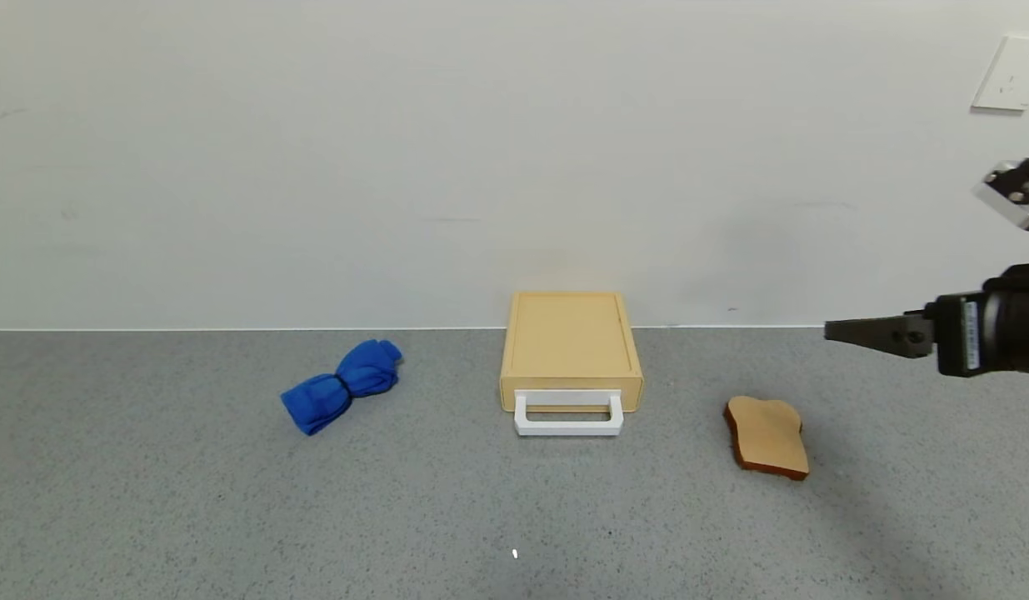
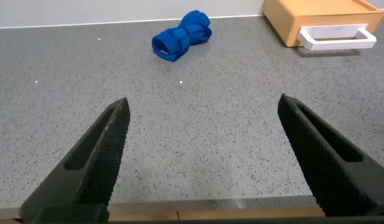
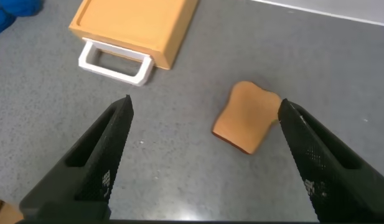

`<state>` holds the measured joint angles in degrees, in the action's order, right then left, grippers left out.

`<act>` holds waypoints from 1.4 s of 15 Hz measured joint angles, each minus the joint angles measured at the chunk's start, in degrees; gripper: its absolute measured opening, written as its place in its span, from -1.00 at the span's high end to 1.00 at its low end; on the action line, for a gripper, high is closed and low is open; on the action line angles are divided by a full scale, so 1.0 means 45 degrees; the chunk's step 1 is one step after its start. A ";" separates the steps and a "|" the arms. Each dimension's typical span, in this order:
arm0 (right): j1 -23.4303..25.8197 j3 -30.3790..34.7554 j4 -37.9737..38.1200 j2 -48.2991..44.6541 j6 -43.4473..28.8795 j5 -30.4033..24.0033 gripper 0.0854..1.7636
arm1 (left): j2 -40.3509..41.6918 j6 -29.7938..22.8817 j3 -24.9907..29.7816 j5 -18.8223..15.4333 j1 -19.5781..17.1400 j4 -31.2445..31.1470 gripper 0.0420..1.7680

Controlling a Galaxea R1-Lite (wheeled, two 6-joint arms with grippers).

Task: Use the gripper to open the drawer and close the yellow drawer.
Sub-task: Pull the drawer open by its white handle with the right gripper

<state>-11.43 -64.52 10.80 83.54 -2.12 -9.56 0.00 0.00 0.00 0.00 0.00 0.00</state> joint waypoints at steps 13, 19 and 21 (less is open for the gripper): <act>-0.5648 -0.3955 0.0788 0.6198 -0.4148 0.3145 -0.94 | 0.0000 0.0000 0.0000 0.0000 0.0000 -0.0005 -0.94; -0.6829 -0.5280 0.0834 0.8024 -0.3516 0.3248 -0.94 | 0.0000 0.0000 0.0000 0.0000 0.0000 0.0000 -0.94; -0.7006 -0.5610 0.0826 0.8588 -0.2487 0.3256 -0.94 | 0.0005 0.0000 0.0000 0.0000 0.0000 0.0000 -0.94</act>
<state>-42.96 -89.77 14.52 122.19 -13.31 5.10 0.02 0.00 0.00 0.00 0.00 0.00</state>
